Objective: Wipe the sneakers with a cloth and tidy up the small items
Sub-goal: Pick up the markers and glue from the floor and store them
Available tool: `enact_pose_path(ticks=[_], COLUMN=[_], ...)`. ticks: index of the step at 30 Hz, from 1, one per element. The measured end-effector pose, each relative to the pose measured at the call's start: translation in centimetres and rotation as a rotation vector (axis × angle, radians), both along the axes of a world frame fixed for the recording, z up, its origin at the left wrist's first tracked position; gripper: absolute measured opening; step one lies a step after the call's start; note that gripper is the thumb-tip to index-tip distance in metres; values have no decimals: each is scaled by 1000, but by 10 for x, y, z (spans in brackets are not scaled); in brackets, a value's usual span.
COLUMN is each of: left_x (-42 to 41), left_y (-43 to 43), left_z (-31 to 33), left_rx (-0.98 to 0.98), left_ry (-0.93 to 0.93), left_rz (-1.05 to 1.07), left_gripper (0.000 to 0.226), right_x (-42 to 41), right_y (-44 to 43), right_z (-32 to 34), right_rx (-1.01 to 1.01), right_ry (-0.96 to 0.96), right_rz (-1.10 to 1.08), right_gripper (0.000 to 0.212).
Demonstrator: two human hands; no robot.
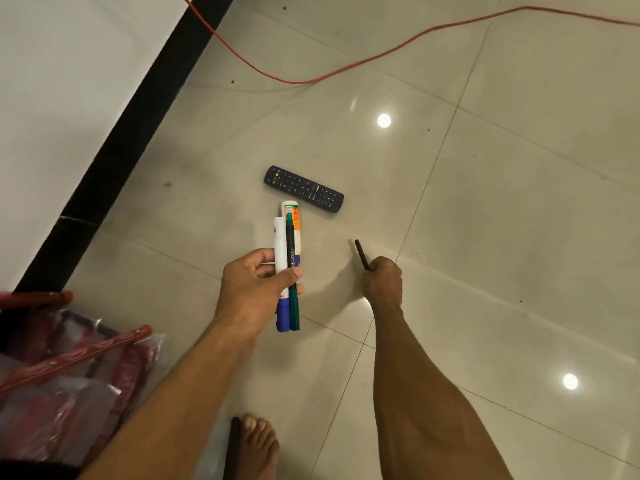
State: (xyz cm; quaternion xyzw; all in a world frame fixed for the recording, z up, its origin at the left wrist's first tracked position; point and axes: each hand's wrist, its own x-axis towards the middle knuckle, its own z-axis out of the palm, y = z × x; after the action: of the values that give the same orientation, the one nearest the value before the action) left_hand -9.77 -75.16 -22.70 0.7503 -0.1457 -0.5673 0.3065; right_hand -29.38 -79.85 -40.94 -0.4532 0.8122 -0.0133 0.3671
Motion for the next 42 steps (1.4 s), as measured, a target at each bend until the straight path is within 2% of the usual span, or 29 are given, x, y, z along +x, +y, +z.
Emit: enact_pose_path(ticks=[3, 6, 15, 21, 24, 29, 36, 39, 42], left_x=[5, 10, 39, 63, 67, 90, 125, 135, 146], left_y=[3, 7, 23, 47, 51, 92, 156, 186, 221], left_z=[11, 25, 95, 156, 172, 238, 332, 377, 421], left_rx=[-8, -19, -88, -141, -153, -289, -448, -533, -608], left_ry=[-27, -52, -168, -252, -269, -334, -462, -541, -601], left_rz=[1, 6, 25, 103, 116, 215, 333, 363, 398], left_gripper=[21, 23, 25, 22, 20, 20, 16, 22, 17], right_x=[10, 28, 95, 131, 142, 177, 224, 240, 255], right_y=[5, 8, 8, 22, 23, 53, 111, 139, 168], right_z=[25, 53, 181, 290, 321, 403, 509, 556, 599], right_rx=[-27, -42, -9, -10, -10, -49, -135, -173, -211], right_ry=[-179, -352, -740, -974, -1032, -1121, -1158, -1218, -1292], right_rz=[-138, -189, -20, 115, 134, 265, 450, 515, 580], right_gripper=[6, 10, 4, 18, 24, 32, 27, 24, 23])
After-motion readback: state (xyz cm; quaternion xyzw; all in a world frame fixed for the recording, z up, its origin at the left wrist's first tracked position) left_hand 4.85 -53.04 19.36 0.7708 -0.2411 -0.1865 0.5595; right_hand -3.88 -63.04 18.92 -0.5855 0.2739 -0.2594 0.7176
